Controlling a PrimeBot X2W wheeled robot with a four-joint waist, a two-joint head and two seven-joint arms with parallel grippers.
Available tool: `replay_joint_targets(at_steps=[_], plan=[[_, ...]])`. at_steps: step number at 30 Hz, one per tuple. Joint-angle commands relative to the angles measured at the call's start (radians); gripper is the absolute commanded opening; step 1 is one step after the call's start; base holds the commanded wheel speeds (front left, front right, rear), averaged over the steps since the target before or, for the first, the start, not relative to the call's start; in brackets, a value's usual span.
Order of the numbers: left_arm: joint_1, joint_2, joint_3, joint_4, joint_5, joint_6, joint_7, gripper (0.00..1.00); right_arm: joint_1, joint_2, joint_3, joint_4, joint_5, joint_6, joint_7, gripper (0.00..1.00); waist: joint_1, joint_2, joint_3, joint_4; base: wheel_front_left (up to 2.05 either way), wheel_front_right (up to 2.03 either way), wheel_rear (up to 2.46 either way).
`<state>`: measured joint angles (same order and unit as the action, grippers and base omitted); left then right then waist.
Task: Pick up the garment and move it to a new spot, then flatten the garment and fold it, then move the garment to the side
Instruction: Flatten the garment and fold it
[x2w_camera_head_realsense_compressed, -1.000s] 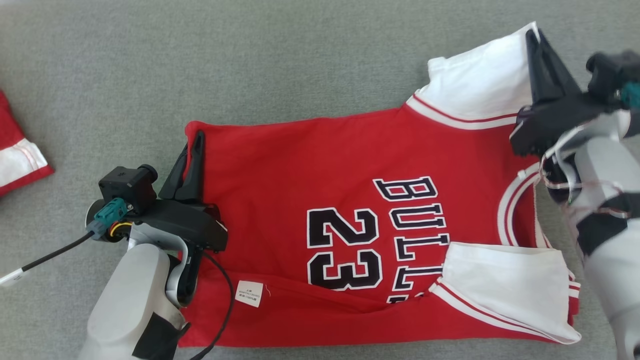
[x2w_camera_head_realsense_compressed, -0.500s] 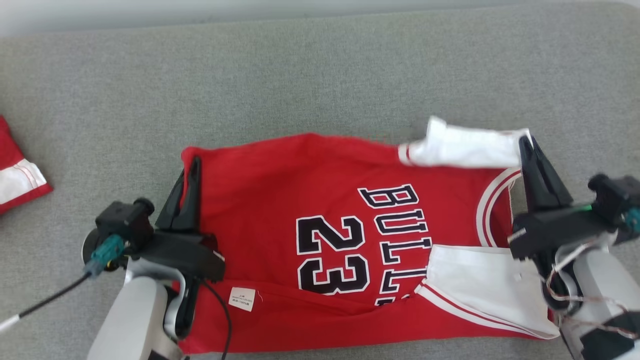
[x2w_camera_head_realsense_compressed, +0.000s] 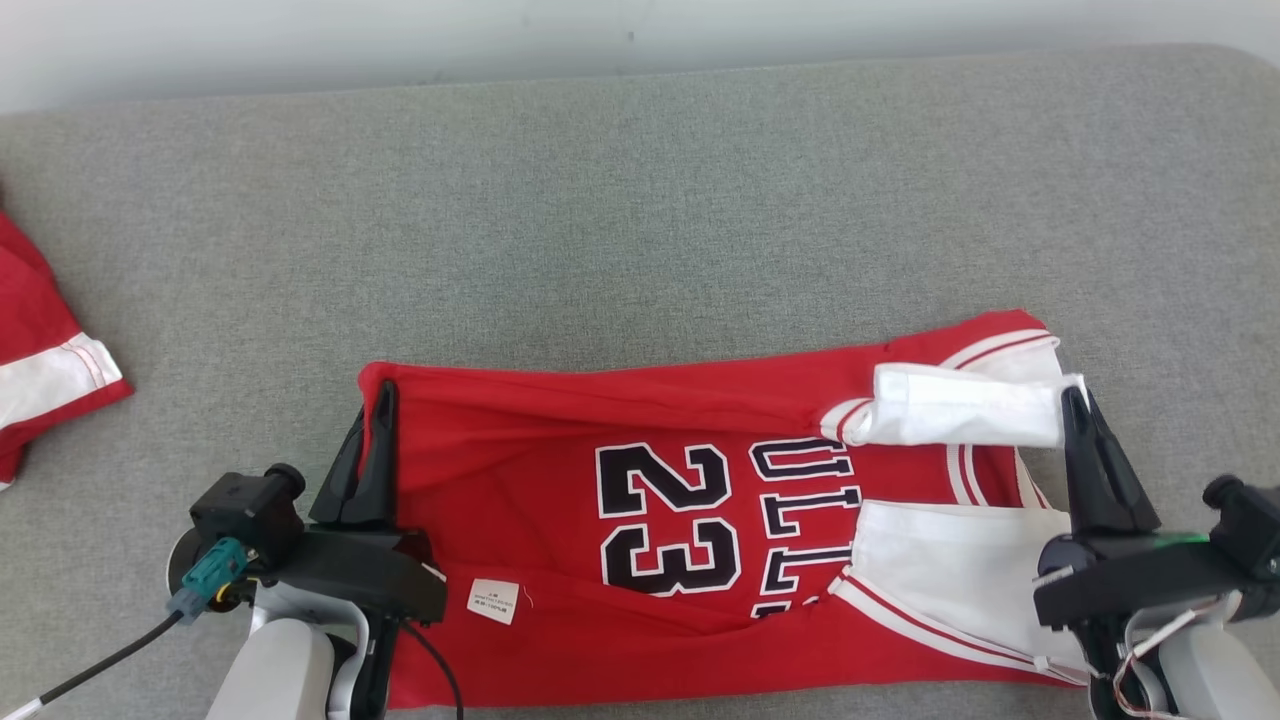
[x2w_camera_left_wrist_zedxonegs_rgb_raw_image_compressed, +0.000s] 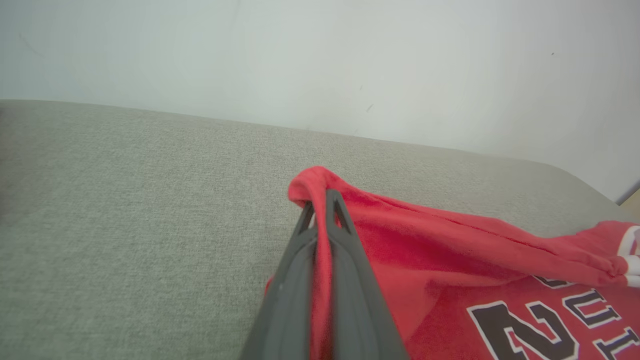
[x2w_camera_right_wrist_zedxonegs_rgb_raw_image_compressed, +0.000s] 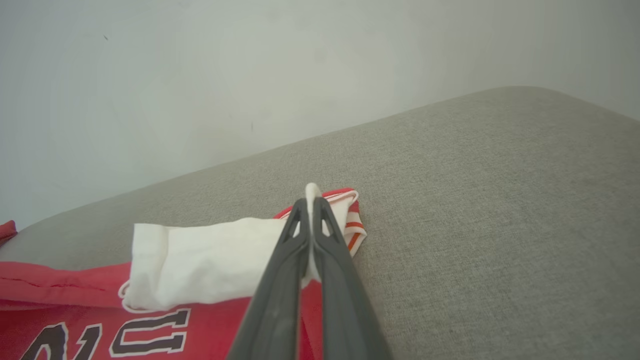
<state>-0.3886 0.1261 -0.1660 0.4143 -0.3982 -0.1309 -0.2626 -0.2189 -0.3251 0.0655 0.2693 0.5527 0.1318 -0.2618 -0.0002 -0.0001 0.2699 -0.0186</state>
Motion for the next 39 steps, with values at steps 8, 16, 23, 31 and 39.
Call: replay_joint_targets(at_steps=[8, 16, 23, 31, 39], plan=[[0.063, -0.012, 0.035, -0.031, 0.019, 0.002, -0.003, 0.00, 0.106, 0.038, -0.023, -0.068, 0.032, -0.002, -0.004, 0.00, 0.0002, 0.0001, -0.009, -0.002, 0.00, 0.00, 0.00], [0.132, -0.030, 0.041, -0.049, 0.040, 0.002, -0.003, 0.00, 0.171, 0.057, -0.040, -0.058, 0.019, -0.002, -0.004, 0.00, 0.0002, 0.0001, -0.029, -0.001, 0.00, 0.00, 0.00], [0.176, -0.043, 0.085, -0.079, 0.051, 0.002, -0.003, 1.00, 0.173, 0.057, -0.052, -0.059, 0.018, -0.002, -0.004, 1.00, 0.0002, 0.0001, -0.053, 0.002, 0.00, 0.00, 0.00], [0.267, -0.068, 0.166, -0.170, 0.102, 0.002, -0.003, 1.00, 0.150, 0.020, -0.056, -0.002, -0.002, -0.002, 0.009, 1.00, 0.0002, 0.0001, -0.091, 0.018, 0.00, 0.00, 0.00], [0.362, -0.077, 0.201, -0.217, 0.200, 0.008, -0.003, 1.00, 0.045, -0.029, -0.009, 0.179, -0.020, -0.002, 0.121, 1.00, 0.0002, 0.0001, -0.119, 0.057, 0.00, 0.00, 0.00]])
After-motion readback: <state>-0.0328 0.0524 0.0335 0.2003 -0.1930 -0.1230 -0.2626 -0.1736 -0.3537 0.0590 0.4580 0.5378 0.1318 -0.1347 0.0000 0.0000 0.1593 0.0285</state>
